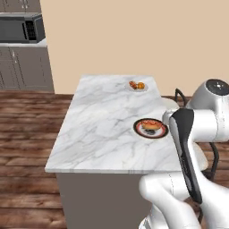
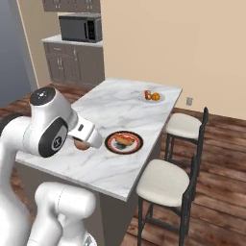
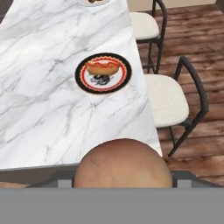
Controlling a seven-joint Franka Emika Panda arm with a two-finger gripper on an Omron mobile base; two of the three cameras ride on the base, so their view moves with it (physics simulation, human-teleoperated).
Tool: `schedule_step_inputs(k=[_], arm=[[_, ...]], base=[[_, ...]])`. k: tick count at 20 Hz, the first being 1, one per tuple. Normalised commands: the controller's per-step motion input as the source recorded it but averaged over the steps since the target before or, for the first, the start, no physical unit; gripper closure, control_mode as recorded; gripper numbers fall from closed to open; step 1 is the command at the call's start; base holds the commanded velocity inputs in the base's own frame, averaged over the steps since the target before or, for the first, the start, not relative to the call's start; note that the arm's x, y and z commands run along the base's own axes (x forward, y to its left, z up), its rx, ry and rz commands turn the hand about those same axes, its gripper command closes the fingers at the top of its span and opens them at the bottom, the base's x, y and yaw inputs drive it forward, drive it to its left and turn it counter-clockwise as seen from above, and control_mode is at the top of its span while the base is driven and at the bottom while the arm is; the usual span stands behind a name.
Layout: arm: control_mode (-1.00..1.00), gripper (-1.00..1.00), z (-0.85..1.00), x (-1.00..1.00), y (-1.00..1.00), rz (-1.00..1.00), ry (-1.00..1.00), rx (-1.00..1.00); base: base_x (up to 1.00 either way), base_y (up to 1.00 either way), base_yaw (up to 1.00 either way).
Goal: Pick up the orange and peach from the fridge and place one fruit on each plate on the dining counter.
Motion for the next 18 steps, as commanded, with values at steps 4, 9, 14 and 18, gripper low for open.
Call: schedule_step_inputs(k=[4,9,14,18], arm=[[-1.0,1.0,-0.4,0.71,0.0,-0.01,0.0,0.01],[-1.0,1.0,-0.72,0.77,0.0,0.0,0.03,0.0],[-1.0,1.0,-0.53,0.89,-0.01,0.0,0.14,0.0],[-1.0,1.0,-0.43,0.96,-0.01,0.0,0.17,0.0]], base=[[0.0,0.0,0.0],[0.0,0.0,0.0],[0.0,0.0,0.0],[0.0,0.0,0.0]])
